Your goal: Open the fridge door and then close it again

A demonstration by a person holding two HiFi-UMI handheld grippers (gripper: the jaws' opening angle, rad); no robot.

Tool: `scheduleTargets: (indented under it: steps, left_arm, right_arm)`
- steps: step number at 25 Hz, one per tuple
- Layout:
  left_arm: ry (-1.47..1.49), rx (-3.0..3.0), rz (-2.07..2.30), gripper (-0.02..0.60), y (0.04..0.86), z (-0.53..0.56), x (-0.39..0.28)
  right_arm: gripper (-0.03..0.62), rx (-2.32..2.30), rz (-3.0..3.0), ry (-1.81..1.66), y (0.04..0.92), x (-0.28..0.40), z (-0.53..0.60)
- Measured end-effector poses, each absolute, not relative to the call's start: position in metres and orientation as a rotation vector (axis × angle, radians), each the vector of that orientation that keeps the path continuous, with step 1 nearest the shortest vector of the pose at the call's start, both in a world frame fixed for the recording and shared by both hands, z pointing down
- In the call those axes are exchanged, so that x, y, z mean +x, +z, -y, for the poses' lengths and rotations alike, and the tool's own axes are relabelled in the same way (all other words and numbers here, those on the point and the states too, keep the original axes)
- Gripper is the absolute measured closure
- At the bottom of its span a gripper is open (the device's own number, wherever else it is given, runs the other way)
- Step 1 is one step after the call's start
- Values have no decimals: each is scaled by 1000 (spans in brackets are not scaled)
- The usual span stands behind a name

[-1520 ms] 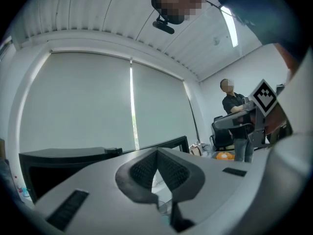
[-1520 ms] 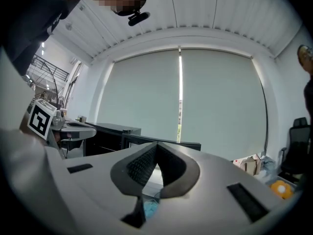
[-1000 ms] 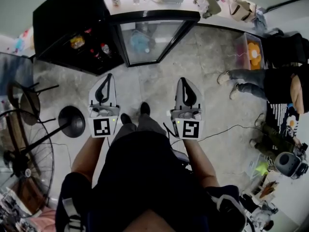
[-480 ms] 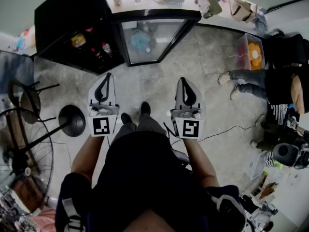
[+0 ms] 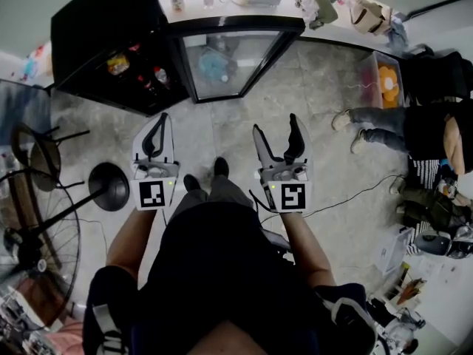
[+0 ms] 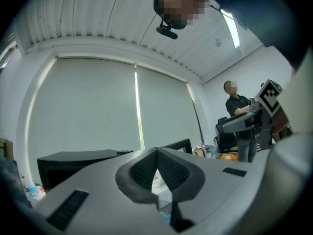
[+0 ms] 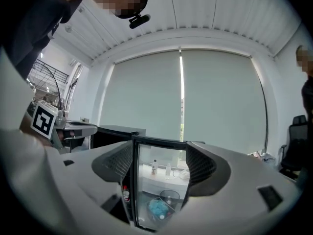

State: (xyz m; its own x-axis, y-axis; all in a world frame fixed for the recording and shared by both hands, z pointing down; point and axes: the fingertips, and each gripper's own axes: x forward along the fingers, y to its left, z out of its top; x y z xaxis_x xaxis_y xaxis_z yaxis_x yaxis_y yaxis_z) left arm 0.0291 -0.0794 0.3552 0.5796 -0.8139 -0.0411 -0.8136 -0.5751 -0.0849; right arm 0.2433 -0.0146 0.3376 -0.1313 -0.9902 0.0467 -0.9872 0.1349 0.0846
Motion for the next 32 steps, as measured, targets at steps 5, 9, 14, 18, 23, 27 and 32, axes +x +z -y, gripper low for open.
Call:
scheduleTargets:
  steps: [5,9,14,18,23,27,32]
  left_arm:
    - [-18,-2724,-1379,560,357,79,34]
    - [-19,-2729,-1354,560,359,83,43]
    - [-36,-2757,-1350,560,364,89,53]
    - [-49,-2774,-1339,560,368,95,61]
    - [-62,-2775,-1297,560,374,101,75]
    - [-112,-2799,-1290,560,381,104,84]
    - [-130,-2807,-1283,560,386,110,93]
  right_arm:
    - [250,1962,2322,-26,344,258,27]
    - [250,1946,2296,-60,349,282,47]
    - [250,1923,2327,-56,355,301,75]
    - [252,1840,2340,-32,365,317,104]
    - [252,1811,2383,-88,372,339,138]
    - [252,1769,2390,-81,386,354,160]
    - [252,1690,2418,-50,403,374,187]
